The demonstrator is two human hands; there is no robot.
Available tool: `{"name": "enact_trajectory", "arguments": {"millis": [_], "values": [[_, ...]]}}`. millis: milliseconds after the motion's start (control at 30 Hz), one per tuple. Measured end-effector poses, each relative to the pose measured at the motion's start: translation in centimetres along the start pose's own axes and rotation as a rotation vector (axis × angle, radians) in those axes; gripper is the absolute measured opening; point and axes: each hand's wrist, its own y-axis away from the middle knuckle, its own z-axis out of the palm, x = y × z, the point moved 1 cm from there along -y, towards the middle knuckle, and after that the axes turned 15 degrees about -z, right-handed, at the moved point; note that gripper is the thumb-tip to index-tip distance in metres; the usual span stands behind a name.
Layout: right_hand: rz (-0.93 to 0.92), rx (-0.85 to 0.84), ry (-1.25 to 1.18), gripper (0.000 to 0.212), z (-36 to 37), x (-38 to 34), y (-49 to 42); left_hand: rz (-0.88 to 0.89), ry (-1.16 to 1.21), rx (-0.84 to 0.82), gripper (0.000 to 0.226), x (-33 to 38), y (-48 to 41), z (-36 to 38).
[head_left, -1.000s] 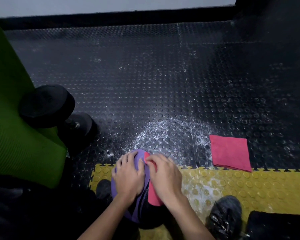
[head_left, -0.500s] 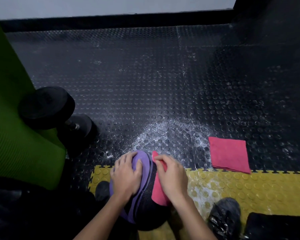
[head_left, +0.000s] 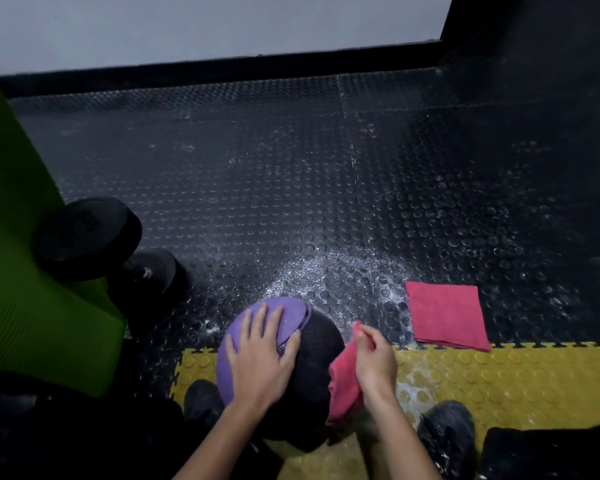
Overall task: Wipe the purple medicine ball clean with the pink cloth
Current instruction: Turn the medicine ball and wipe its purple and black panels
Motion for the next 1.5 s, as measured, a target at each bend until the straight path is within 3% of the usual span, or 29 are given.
{"name": "enact_trajectory", "arguments": {"millis": [67,167,233,300,367,433,533,600,767,867,933,1000,1067,1167,1267,1333,1433,1500], "values": [[0.070,0.046,-0.078,0.021,-0.9,0.0,-0.7,-0.048,0.070,-0.008,0.076,0.2,-0.6,-0.1],[-0.025,0.077,-0.106,0.020,-1.0,-1.2,-0.9,-0.148,0.174,0.013,0.048,-0.1,-1.7,-0.6],[-0.189,-0.051,-0.114,0.024,0.7,-2.2,0.7,-0.202,0.229,0.027,0.046,-0.7,-2.4,-1.0],[-0.460,-0.227,0.027,0.036,3.3,-2.5,3.3,-0.229,0.305,0.034,0.049,-1.9,-3.1,-1.4],[-0.579,-0.237,0.133,0.047,5.1,-1.5,4.5,-0.247,0.402,0.021,0.053,-3.6,-3.8,-1.4],[-0.416,-0.197,0.066,0.040,5.4,0.1,4.1,-0.287,0.510,0.012,0.056,-5.1,-4.2,-1.6],[-0.115,-0.176,-0.022,0.035,5.1,1.7,4.0,-0.332,0.579,0.020,0.038,-6.1,-4.5,-1.5],[-0.157,-0.104,-0.039,0.035,5.6,0.4,4.5,-0.340,0.587,0.024,0.036,-6.0,-4.8,-1.6],[-0.631,-0.112,0.046,0.034,7.1,-2.4,6.0,-0.404,0.604,0.007,0.037,-5.8,-5.7,-2.0],[-0.470,-0.133,-0.045,0.042,6.2,-1.3,4.7,-0.451,0.603,-0.015,0.037,-6.0,-6.2,-2.0],[-0.259,-0.123,-0.110,0.038,5.5,-0.3,3.8,-0.462,0.597,-0.009,0.037,-5.6,-6.1,-1.9],[-0.183,-0.081,-0.063,0.036,5.5,0.0,3.5,-0.471,0.587,0.016,0.038,-4.9,-5.8,-2.0],[-0.313,-0.031,0.033,0.041,5.9,-1.4,4.5,-0.493,0.569,0.030,0.038,-4.5,-5.9,-1.9],[-0.746,-0.009,0.199,0.041,7.4,-3.3,6.9,-0.503,0.553,0.008,0.039,-4.3,-6.6,-1.8],[-1.015,-0.097,0.294,0.042,8.0,-3.3,6.9,-0.533,0.558,-0.006,0.040,-4.3,-7.6,-1.9],[-0.890,-0.103,0.210,0.045,7.3,-2.3,5.5,-0.566,0.568,-0.012,0.041,-4.0,-7.9,-2.0],[-0.484,-0.012,0.045,0.041,5.6,-0.8,3.3,-0.616,0.545,-0.007,0.043,-3.0,-7.8,-2.0],[-0.389,-0.001,0.027,0.038,5.5,-1.1,3.1,-0.632,0.505,-0.006,0.044,-2.0,-7.8,-2.0]]}}
